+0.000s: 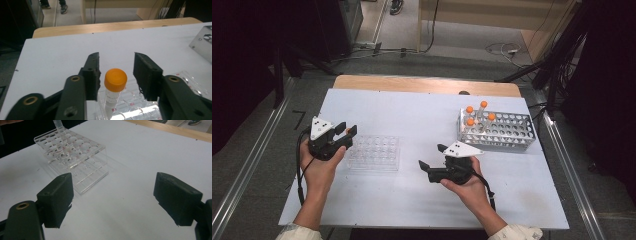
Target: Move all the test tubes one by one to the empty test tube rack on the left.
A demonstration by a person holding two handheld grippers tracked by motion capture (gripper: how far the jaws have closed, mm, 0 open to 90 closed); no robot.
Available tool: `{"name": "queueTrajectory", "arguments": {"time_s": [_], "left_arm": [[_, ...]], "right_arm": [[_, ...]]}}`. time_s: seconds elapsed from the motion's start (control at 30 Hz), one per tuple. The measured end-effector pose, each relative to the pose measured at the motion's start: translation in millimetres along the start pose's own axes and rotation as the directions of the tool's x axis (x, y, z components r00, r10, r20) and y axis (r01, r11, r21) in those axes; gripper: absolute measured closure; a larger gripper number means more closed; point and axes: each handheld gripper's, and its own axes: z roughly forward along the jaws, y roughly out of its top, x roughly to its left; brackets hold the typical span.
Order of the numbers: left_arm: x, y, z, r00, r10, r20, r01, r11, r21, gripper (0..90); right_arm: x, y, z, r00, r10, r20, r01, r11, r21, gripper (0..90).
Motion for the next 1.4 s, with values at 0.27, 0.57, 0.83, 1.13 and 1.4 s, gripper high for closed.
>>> {"name": "queueTrajectory", "arguments": {"time_s": [0.27, 0.57, 0.83, 1.13, 1.4], "left_arm": [[-0.3, 1.5, 2.2, 0.9975, -0.053, 0.046, 0.052, 0.9982, 0.029, 32.2], [3.0, 2.0, 1.9, 0.9943, -0.089, 0.058, 0.088, 0.9958, 0.026, 24.1], [4.6, 2.1, 2.2, 0.9927, -0.104, 0.062, 0.103, 0.9946, 0.017, 19.4], [6.1, 1.7, 2.0, 0.9923, -0.111, 0.056, 0.110, 0.9938, 0.020, 19.1], [7.5, 1.7, 1.7, 0.9922, -0.112, 0.055, 0.111, 0.9936, 0.022, 19.1]], "right_arm": [[-2.7, -0.1, 0.1, 0.9999, 0.007, 0.008, -0.007, 1.000, 0.000, 14.9], [-16.1, 2.8, -7.5, 0.9985, 0.025, 0.049, -0.024, 0.999, -0.024, 14.9], [-32.9, 6.1, -19.6, 0.9944, 0.056, 0.090, -0.051, 0.997, -0.055, 15.0], [-48.4, 10.3, -34.4, 0.9880, 0.083, 0.130, -0.072, 0.993, -0.093, 15.0], [-60.4, 9.7, -41.7, 0.9816, 0.101, 0.162, -0.085, 0.991, -0.104, 15.0]]}}
